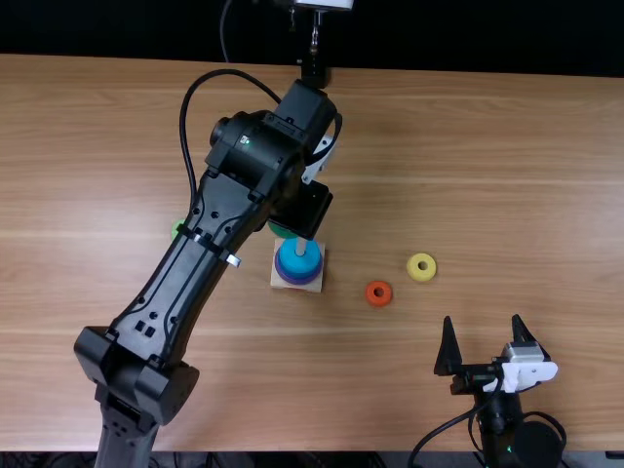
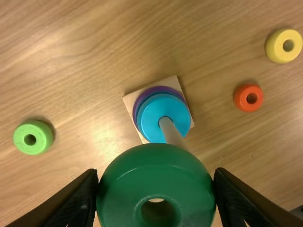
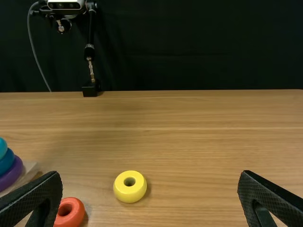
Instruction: Build the Hanoi tower: stack the rings onto the peg from bottom to top in this color order: purple, dark blue, light blue, dark green, light green, yellow, orange.
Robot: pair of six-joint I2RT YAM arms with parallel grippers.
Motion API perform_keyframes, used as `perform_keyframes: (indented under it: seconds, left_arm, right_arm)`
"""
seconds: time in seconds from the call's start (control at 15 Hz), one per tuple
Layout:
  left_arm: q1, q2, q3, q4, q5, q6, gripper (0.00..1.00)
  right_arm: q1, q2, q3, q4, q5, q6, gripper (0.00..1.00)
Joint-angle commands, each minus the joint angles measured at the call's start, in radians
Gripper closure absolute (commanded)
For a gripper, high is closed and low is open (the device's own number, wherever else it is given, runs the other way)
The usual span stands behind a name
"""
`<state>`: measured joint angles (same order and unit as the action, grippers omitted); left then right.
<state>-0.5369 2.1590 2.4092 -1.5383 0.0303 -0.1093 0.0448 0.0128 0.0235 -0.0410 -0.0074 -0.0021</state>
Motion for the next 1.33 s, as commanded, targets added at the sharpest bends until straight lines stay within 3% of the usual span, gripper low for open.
perform_keyframes:
  seconds: [0.0,0.13,0.33,1.0,1.2,1.27]
  left_arm:
    - [-0.015,0.021,0.039,-0.002,0.003,-0.007,1.00]
    - [-0.034,0.041,0.057,-0.004,0.001,-0.007,1.00]
    - [-0.038,0.042,0.068,-0.010,0.001,-0.047,1.00]
    - [-0.051,0.079,0.071,-0.010,0.003,-0.047,1.00]
    - [-0.049,0.079,0.068,-0.008,0.016,-0.045,1.00]
    - [-0.049,0.079,0.065,-0.008,0.016,-0.043,0.79]
  right_arm:
    - [-0.010,-0.013,-0.010,0.003,-0.002,-0.005,0.00]
    - [-0.010,-0.013,-0.010,0.003,-0.002,-0.005,0.00]
    - [-0.008,-0.013,-0.010,0.003,-0.002,-0.005,0.00]
    - [-0.010,-0.013,-0.010,0.003,-0.002,-0.005,0.00]
    - [-0.010,-0.013,-0.010,0.003,-0.002,-0.005,0.00]
    - [-0.008,-0.013,-0.010,0.003,-0.002,-0.005,0.00]
